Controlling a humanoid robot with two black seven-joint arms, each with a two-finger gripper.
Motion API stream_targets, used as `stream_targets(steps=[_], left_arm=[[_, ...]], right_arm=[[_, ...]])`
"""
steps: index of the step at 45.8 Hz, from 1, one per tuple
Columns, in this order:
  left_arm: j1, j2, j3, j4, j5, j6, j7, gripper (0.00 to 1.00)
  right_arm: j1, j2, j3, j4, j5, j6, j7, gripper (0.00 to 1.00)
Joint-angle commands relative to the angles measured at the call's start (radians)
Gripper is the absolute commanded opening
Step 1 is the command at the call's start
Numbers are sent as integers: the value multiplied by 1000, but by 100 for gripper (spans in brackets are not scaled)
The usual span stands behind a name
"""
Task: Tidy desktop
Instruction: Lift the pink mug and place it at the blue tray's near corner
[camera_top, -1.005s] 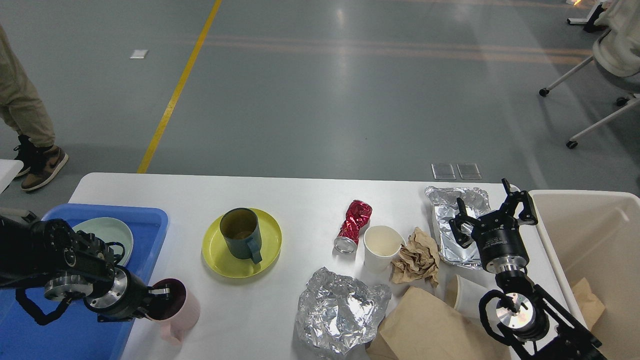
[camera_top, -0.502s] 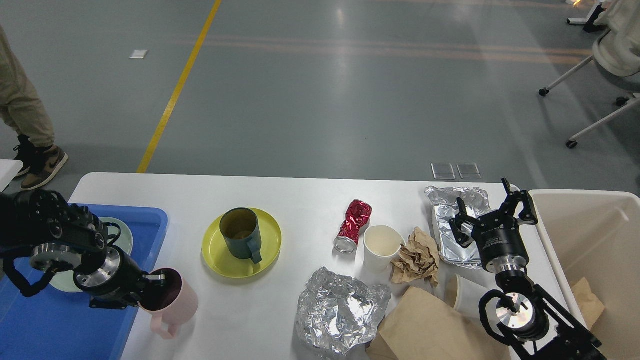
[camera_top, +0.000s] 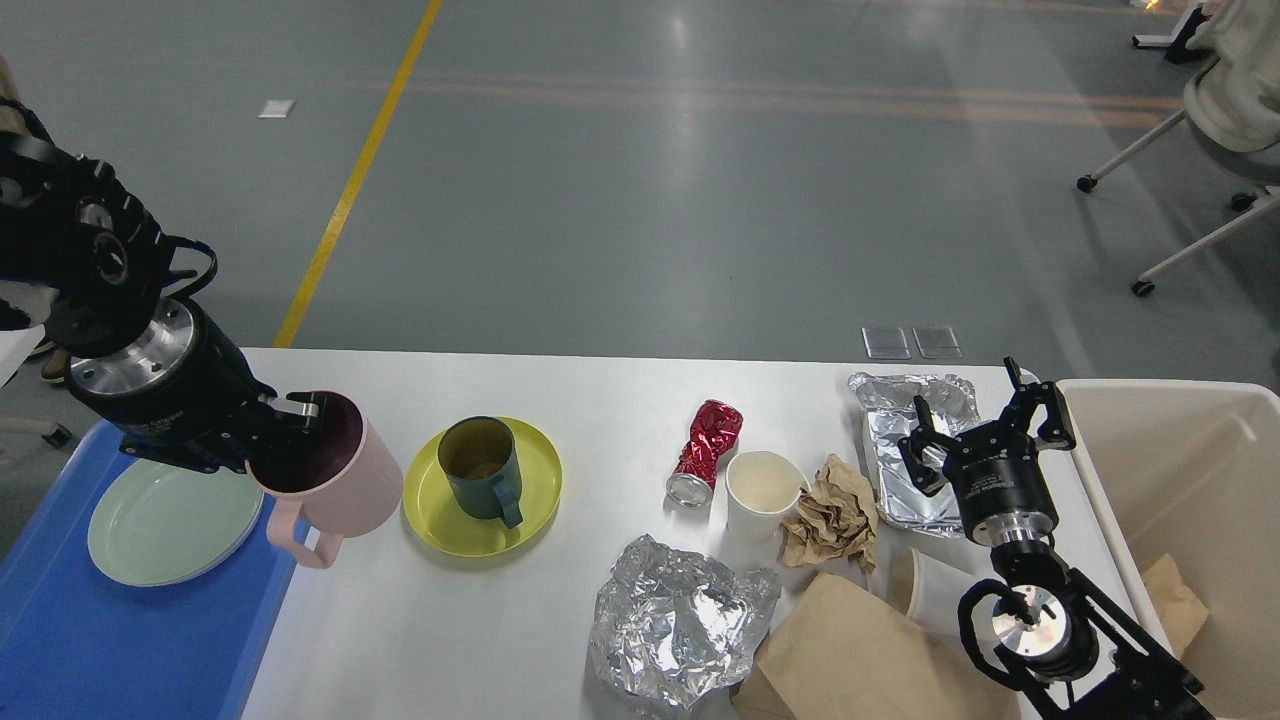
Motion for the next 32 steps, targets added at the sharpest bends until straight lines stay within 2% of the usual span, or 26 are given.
stream_targets(steps=[1,6,14,25,32], left_arm=[[-78,-14,30,-29,-19,-27,-32,0],[-71,-11,53,-23,-17,-44,-61,0],[5,81,107,48,6,-61,-48,0],[209,303,110,287,162,-111,-52,0],[405,443,64,488,219,-121,-58,1]], right_arm=[[0,0,0,0,0,0,0,100],[0,0,0,0,-1,0,0,100],[0,0,-1,0,0,0,0,100],[0,0,0,0,0,0,0,100],[0,-2,0,0,0,0,0,100]])
